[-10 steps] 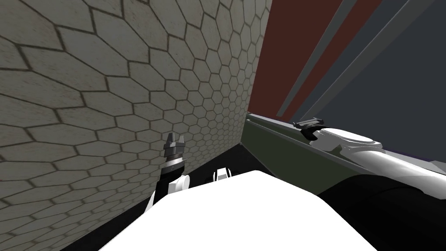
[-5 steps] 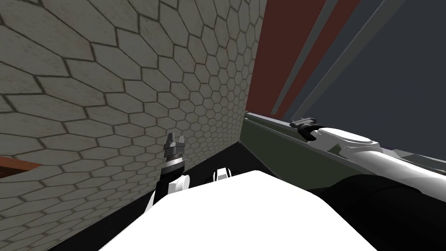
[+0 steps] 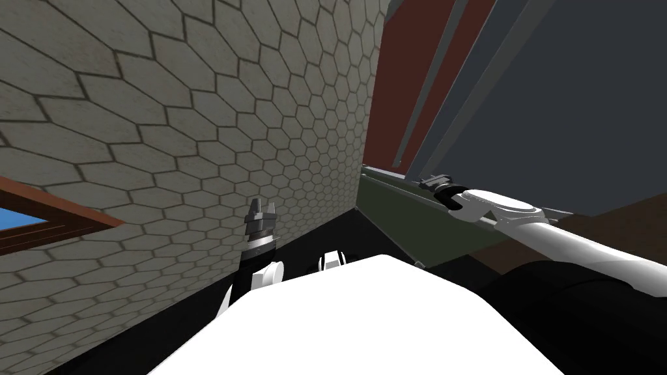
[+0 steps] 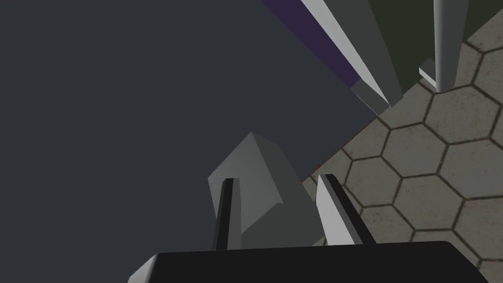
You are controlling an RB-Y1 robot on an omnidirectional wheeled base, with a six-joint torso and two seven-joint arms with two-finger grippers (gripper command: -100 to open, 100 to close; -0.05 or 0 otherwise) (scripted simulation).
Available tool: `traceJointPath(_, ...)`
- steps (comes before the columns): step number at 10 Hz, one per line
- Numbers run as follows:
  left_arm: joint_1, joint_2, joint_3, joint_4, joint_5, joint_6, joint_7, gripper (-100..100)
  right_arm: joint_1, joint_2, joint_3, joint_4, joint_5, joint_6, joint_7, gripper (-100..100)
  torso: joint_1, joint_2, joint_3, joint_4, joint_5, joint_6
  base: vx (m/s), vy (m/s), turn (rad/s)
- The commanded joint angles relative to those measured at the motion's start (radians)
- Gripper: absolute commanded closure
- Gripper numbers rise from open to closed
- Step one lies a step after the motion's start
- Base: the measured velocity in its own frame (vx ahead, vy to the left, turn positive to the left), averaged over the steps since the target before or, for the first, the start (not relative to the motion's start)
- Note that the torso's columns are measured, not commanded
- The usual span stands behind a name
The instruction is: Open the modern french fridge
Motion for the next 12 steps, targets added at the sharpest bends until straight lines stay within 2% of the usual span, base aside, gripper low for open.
traceJointPath(1, 0.0, 0.0, 0.0, 0.0, 0.0, 0.0, 0.0, 0, 0.006, -0.008, 0.004, -0.047, -0.001, -0.041, -0.002, 100, 0.001, -0.002, -0.001, 0.0, 0.0, 0.001, -0.221, -0.008, 0.015)
traceJointPath(2, 0.0, 0.0, 0.0, 0.0, 0.0, 0.0, 0.0, 0, 0.013, -0.007, 0.0, -0.038, -0.004, -0.024, -0.002, 100, 0.002, 0.0, 0.0, 0.0, 0.001, 0.001, -0.109, 0.0, 0.007)
traceJointPath(3, 0.0, 0.0, 0.0, 0.0, 0.0, 0.0, 0.0, 0, 0.018, -0.003, 0.013, -0.094, -0.001, -0.058, 0.0, 100, -0.001, -0.004, -0.003, 0.001, 0.002, 0.004, -0.183, -0.056, -0.023)
traceJointPath(4, 0.0, 0.0, 0.0, 0.0, 0.0, 0.0, 0.0, 0, 0.018, -0.003, 0.013, -0.094, -0.001, -0.058, 0.0, 100, -0.001, 0.002, 0.001, 0.0, 0.0, 0.0, -0.198, -0.093, 0.031)
traceJointPath(7, 0.0, 0.0, 0.0, 0.0, 0.0, 0.0, 0.0, 0, 0.021, 0.0, 0.026, -0.169, 0.006, -0.102, 0.003, 100, -0.004, 0.003, 0.002, 0.001, -0.001, 0.004, -0.189, -0.112, 0.042)
traceJointPath(8, 0.0, 0.0, 0.0, 0.0, 0.0, 0.0, 0.0, 0, 0.021, 0.0, 0.026, -0.169, 0.006, -0.102, 0.003, 100, -0.002, 0.003, 0.002, 0.001, -0.001, 0.005, -0.153, -0.054, 0.018)
traceJointPath(12, 0.0, 0.0, 0.0, 0.0, 0.0, 0.0, 0.0, 0, 0.024, 0.005, 0.045, -0.269, 0.014, -0.162, 0.008, 100, -0.001, 0.005, 0.003, 0.0, -0.002, 0.001, -0.193, -0.081, 0.012)
